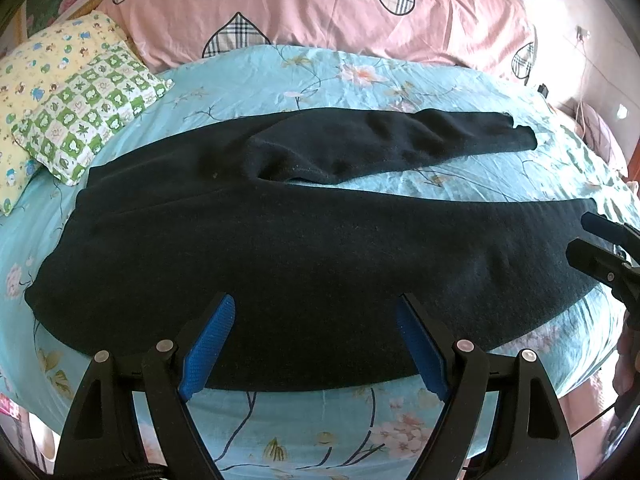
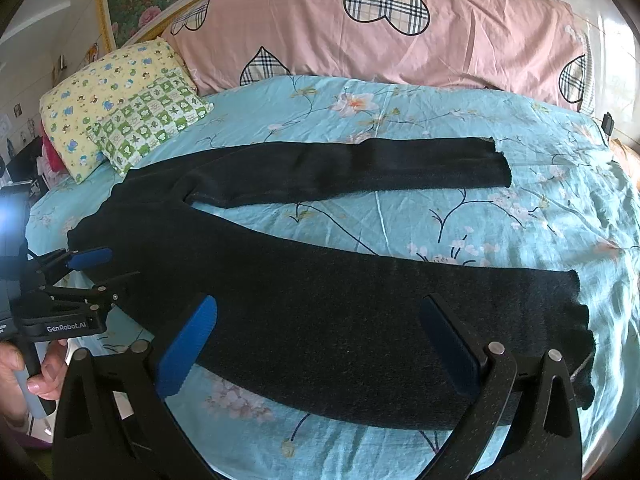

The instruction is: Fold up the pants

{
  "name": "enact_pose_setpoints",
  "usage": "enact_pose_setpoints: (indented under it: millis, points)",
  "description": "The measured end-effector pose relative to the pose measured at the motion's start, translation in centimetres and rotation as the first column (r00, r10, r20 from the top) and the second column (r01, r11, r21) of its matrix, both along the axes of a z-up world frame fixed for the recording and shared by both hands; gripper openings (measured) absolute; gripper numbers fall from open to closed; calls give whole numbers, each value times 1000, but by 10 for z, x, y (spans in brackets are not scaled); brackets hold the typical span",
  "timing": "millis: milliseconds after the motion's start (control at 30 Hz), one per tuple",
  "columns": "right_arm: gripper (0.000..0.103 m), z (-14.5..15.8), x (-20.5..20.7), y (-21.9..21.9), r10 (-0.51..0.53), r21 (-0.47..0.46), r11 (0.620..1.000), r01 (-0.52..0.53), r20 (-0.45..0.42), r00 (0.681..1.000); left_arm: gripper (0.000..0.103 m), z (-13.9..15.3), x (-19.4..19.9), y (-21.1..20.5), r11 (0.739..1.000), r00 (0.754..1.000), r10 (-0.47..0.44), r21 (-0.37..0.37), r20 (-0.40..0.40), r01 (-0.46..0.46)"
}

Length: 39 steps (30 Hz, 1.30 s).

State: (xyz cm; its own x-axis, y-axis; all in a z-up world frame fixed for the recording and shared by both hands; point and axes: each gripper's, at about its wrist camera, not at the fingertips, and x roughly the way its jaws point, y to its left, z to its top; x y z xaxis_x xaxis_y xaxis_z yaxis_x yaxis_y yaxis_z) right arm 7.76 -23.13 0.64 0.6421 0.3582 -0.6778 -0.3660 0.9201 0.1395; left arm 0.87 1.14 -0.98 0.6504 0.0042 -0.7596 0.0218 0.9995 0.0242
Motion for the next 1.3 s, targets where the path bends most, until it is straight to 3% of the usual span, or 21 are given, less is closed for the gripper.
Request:
enact_pose_setpoints:
  millis: [900, 1300]
  points:
    - [102, 2, -1, -2, 7, 27, 1000, -7, -11, 1000, 83, 2, 9, -5, 999, 999, -38, -3, -14, 38]
    - [102, 6, 21, -20, -10, 81, 997, 14, -51, 999, 83, 10, 29, -4, 996, 996, -89, 8, -7, 89]
